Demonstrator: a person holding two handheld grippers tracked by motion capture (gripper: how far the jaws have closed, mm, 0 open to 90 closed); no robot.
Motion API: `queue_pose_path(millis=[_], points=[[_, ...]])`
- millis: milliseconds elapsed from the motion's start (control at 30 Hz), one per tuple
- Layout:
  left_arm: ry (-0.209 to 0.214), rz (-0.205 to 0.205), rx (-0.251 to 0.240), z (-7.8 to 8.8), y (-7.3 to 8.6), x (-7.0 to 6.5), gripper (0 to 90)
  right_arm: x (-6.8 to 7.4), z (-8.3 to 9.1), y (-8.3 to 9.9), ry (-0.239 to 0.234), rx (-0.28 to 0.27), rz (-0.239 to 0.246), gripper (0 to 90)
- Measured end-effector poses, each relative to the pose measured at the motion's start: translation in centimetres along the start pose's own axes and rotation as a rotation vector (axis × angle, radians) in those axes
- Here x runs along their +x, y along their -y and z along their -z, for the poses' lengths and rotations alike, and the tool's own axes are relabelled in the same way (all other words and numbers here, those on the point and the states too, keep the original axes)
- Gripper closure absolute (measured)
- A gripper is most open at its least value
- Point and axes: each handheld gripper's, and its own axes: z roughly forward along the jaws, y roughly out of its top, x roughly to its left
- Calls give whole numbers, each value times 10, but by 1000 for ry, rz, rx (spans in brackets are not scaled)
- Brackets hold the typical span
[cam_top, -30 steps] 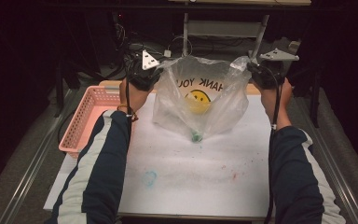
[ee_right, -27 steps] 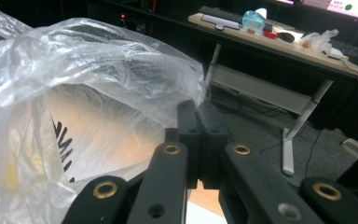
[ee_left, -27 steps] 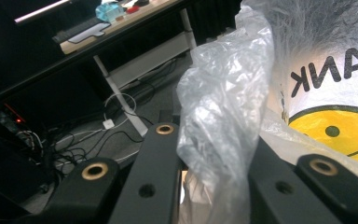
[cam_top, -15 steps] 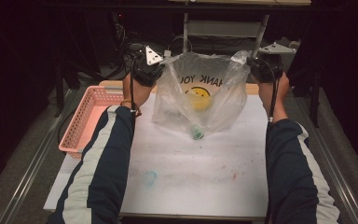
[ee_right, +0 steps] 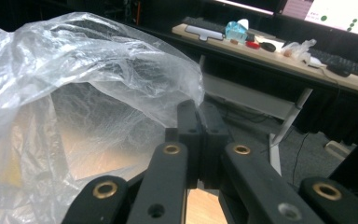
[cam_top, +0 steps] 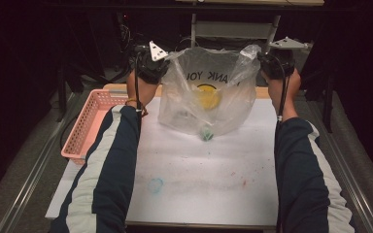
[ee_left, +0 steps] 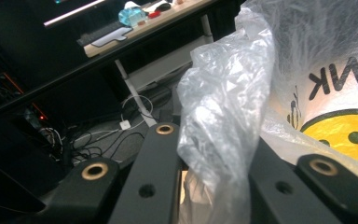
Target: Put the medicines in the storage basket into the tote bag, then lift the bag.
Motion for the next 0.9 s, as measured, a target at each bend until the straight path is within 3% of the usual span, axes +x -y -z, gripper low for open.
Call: queue_pose_path(millis=[300, 500, 633, 900], points=[[-39, -13, -19, 16, -12, 14, 870, 1, 9, -23, 18, -33, 12, 900], [-40, 3, -23, 25, -18, 18, 870, 4, 20, -39, 25, -59, 15, 900], [-32, 4, -11, 22, -11, 14, 868, 6, 18, -31, 13, -45, -2, 900], [-20, 14, 18, 14, 6, 3, 745, 11, 13, -5, -2, -12, -9, 900]])
